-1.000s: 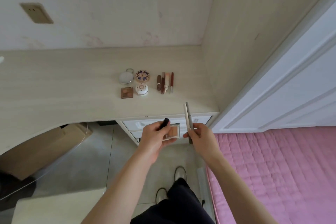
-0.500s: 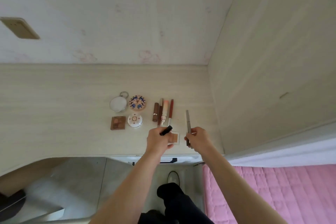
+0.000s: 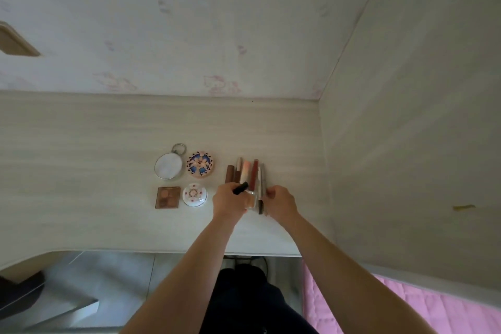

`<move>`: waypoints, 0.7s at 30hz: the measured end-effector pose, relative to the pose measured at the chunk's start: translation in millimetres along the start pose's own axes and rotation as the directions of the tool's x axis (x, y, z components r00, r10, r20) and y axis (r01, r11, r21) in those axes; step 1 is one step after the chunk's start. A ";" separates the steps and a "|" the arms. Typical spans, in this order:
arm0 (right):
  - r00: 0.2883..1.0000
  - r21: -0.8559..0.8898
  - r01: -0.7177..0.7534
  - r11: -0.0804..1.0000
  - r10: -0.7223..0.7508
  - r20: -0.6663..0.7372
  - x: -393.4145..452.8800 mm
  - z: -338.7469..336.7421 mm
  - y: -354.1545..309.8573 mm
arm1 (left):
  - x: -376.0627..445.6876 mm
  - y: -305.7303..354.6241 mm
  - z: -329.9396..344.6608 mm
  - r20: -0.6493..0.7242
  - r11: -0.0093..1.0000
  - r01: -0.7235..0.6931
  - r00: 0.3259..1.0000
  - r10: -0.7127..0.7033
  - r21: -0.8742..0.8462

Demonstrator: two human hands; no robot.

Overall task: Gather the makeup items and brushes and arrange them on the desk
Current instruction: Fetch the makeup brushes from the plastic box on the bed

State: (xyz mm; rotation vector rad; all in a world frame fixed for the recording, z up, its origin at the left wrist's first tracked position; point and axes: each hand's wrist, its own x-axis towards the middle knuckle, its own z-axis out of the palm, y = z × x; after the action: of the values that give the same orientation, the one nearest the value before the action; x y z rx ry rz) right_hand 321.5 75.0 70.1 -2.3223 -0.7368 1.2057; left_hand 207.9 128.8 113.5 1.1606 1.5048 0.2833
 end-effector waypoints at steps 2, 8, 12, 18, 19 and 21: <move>1.000 0.058 -0.008 0.998 0.008 0.007 3.6 -0.5 -3.4 | 4.9 2.2 2.3 0.003 1.000 -0.008 1.000 0.008 0.025; 0.998 0.146 -0.068 0.987 0.068 0.004 13.2 -16.2 4.7 | 15.9 4.6 13.7 0.047 0.992 -0.039 0.998 0.033 0.117; 0.992 0.142 -0.118 0.983 0.122 -0.022 21.1 -34.0 12.2 | 19.0 5.3 29.8 0.105 0.973 -0.072 0.993 0.050 0.218; 0.978 0.252 -0.194 0.948 0.207 -0.026 34.0 -52.3 16.8 | 18.2 10.1 54.5 0.134 0.927 -0.080 0.990 0.032 0.368; 0.976 0.264 -0.197 0.944 0.215 -0.043 35.4 -54.3 18.4 | 18.8 10.8 57.6 0.134 0.920 -0.077 0.991 0.027 0.383; 0.973 0.259 -0.190 0.947 0.217 -0.080 38.1 -57.1 22.7 | 21.4 13.1 63.8 0.146 0.908 -0.075 0.989 0.016 0.412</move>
State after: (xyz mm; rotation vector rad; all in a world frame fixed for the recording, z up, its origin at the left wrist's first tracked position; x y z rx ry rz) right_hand 393.6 74.3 64.2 -2.2694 -0.2922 1.1714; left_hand 272.1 125.4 89.8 1.5216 1.4533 -0.0971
